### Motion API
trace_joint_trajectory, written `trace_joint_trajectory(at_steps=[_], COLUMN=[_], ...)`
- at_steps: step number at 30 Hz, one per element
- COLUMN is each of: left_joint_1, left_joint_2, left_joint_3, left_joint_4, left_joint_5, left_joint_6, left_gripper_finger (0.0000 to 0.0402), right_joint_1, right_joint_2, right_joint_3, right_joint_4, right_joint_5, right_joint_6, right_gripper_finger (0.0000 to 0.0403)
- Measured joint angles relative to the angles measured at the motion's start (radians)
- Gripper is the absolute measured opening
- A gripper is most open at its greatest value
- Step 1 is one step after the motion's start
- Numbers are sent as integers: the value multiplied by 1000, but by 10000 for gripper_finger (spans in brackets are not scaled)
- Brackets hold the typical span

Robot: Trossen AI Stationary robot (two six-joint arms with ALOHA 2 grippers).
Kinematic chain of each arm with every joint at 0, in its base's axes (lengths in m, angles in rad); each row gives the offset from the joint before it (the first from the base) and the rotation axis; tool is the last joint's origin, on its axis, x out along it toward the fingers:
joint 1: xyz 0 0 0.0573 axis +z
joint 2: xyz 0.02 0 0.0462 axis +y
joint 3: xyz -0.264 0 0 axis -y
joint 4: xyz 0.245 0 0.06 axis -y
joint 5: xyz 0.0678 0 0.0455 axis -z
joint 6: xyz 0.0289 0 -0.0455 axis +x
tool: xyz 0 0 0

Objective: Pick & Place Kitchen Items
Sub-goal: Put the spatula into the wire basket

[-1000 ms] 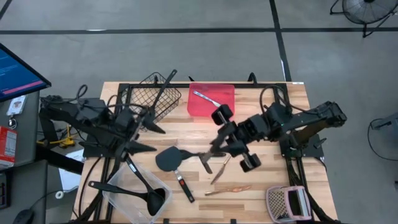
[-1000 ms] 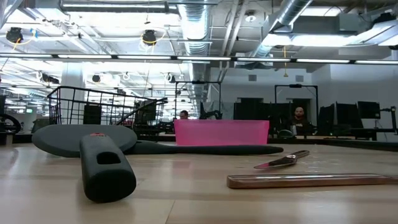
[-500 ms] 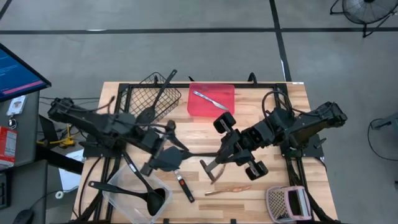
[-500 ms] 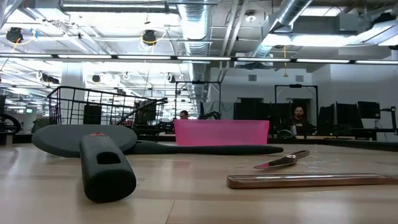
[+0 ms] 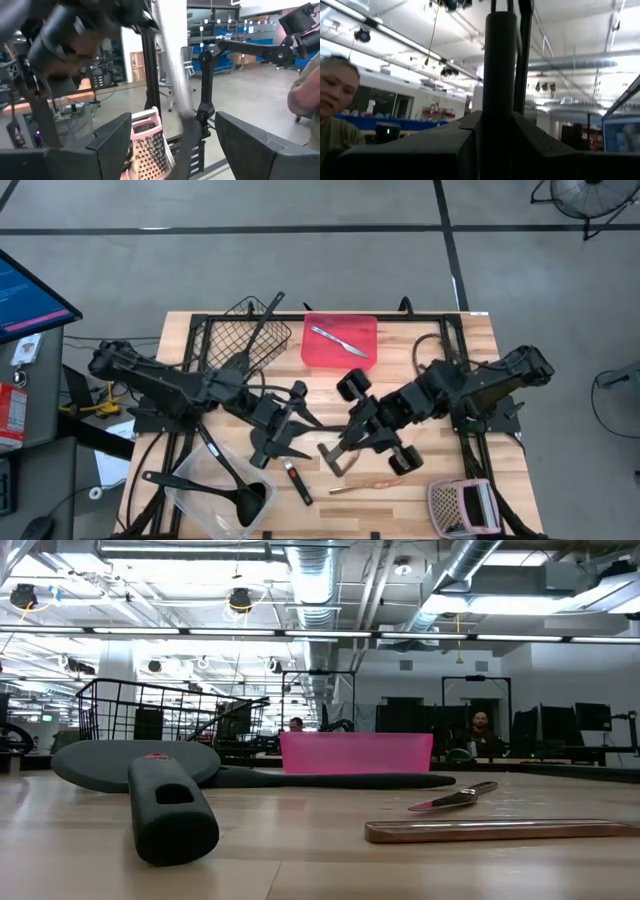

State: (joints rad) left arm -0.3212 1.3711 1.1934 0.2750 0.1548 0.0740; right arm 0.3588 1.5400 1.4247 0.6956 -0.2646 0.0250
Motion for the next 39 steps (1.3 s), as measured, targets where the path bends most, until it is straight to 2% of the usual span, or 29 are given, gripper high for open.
trace_joint_trajectory(at_steps=[6, 20, 24, 35, 39], left_joint_1=[20, 20, 22, 21, 21], left_joint_2=[27, 40, 44, 59, 59], left_joint_3=[0, 0, 0, 0, 0], left_joint_4=[31, 36, 40, 42, 41], left_joint_5=[80, 88, 123, 245, 253], left_joint_6=[-10, -11, -49, -103, -109], left_gripper_finger=[271, 271, 270, 214, 203], right_joint_1=[-2, -26, -28, -35, -35], right_joint_2=[24, 75, 109, 117, 117], right_joint_3=[-3, 0, -4, -4, -4], right_joint_4=[2, 61, 90, 118, 121], right_joint_5=[0, -20, -24, -45, -49], right_joint_6=[23, 41, 55, 100, 100], right_gripper_finger=[68, 68, 68, 68, 68])
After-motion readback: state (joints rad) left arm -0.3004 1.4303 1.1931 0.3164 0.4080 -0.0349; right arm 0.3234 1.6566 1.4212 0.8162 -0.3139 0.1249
